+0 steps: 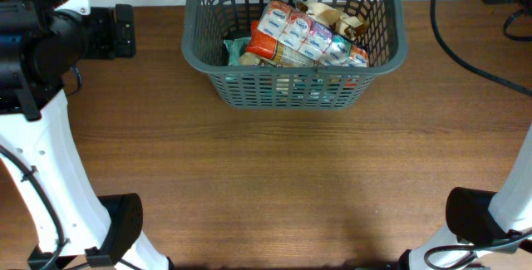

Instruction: Pack container

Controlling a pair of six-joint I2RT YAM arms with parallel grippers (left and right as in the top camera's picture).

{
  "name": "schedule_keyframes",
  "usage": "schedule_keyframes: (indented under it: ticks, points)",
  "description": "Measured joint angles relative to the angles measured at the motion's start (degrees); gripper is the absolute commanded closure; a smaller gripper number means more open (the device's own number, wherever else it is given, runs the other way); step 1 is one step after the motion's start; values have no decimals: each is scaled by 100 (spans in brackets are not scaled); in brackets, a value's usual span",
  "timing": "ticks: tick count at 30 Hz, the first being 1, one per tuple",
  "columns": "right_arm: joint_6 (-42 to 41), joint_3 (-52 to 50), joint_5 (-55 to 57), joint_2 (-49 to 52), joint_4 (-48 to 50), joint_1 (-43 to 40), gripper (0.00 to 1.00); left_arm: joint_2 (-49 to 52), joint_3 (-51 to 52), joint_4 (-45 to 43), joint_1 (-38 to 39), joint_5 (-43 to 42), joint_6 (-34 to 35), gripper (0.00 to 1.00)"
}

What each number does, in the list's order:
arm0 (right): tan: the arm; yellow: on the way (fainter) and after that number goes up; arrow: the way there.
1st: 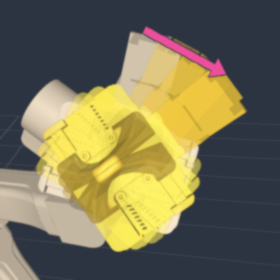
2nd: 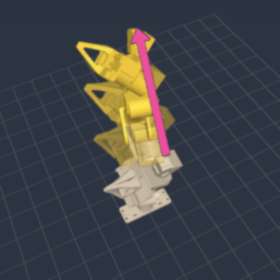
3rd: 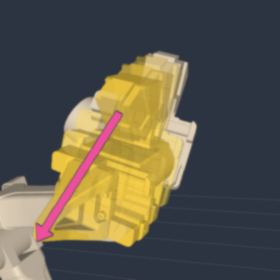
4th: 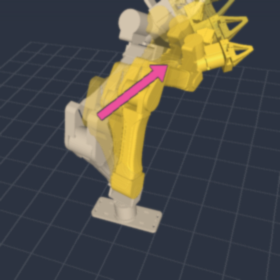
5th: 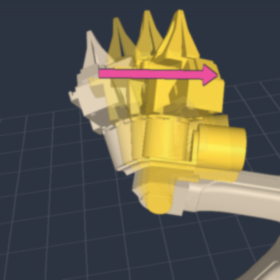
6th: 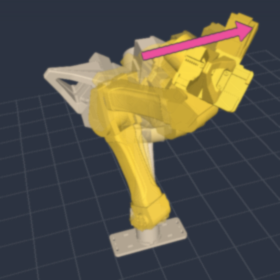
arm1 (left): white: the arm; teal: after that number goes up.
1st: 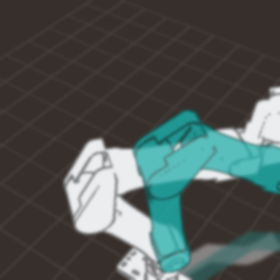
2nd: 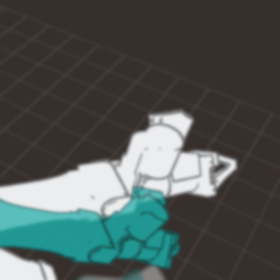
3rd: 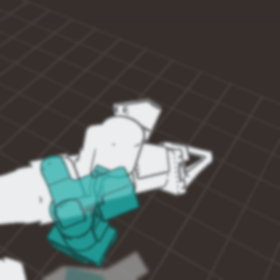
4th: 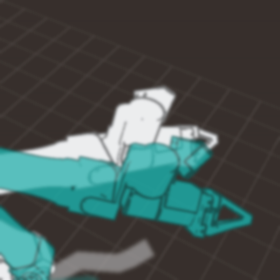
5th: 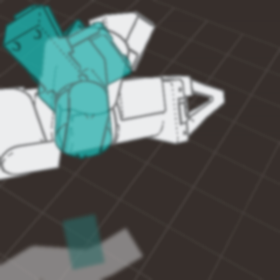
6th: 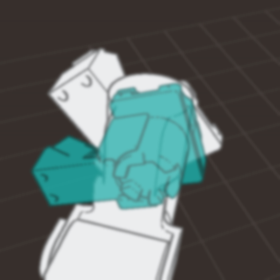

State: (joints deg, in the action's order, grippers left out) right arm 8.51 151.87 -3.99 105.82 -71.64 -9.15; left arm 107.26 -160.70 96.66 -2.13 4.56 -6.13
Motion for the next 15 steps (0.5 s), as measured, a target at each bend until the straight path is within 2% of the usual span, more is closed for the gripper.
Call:
schedule_keyframes:
  ticks: [3,7,15]
  points:
    - [2,-79,50,-50,-83,0,1,0,0,0,0,0,0,1]
    - [2,-1141,107,-758,31,0,1,0,0,-2,2,0,0,1]
    - [0,-5366,-323,-3792,1860,0,1,0,-2,-9,0,4,0,1]
